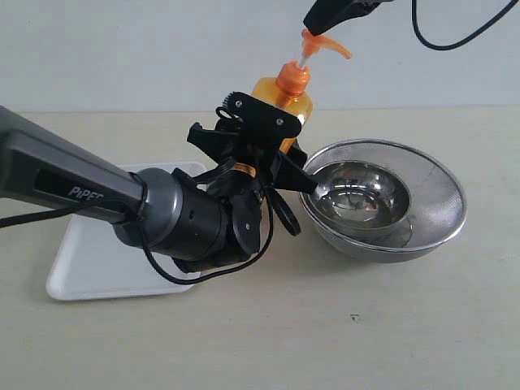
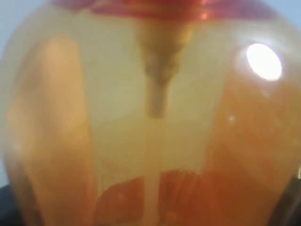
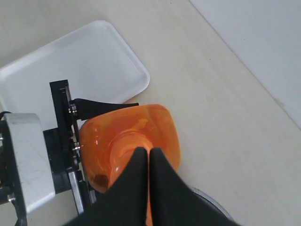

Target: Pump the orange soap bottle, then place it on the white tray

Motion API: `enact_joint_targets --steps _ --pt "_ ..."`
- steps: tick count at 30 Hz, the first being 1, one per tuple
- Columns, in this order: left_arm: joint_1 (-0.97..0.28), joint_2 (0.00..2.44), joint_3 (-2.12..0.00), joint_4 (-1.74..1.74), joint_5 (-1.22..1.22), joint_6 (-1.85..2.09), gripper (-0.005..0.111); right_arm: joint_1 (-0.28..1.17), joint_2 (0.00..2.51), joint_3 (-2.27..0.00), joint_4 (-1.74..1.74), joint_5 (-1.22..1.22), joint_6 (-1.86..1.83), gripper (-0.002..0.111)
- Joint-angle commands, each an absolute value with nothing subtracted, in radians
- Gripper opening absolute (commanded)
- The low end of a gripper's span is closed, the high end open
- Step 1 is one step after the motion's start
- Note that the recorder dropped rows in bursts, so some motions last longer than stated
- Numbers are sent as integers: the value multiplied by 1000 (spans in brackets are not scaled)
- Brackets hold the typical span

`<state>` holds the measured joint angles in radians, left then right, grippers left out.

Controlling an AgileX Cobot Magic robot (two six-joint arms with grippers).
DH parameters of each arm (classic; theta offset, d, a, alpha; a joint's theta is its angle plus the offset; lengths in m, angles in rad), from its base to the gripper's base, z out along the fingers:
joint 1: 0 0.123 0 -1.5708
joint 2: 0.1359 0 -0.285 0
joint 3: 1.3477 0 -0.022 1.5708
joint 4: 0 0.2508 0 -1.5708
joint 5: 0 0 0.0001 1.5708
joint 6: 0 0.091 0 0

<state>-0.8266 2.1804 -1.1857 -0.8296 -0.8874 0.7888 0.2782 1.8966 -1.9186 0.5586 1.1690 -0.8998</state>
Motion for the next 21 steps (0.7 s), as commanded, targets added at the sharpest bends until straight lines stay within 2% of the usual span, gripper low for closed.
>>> enact_joint_targets --steps 1,21 --pt "-838 2168 -1199 -788 -920 778 5 277 1944 -1892 472 1221 -891 0" --pt "-838 2168 -1199 -788 -920 778 5 277 1917 -1804 472 1221 -915 0"
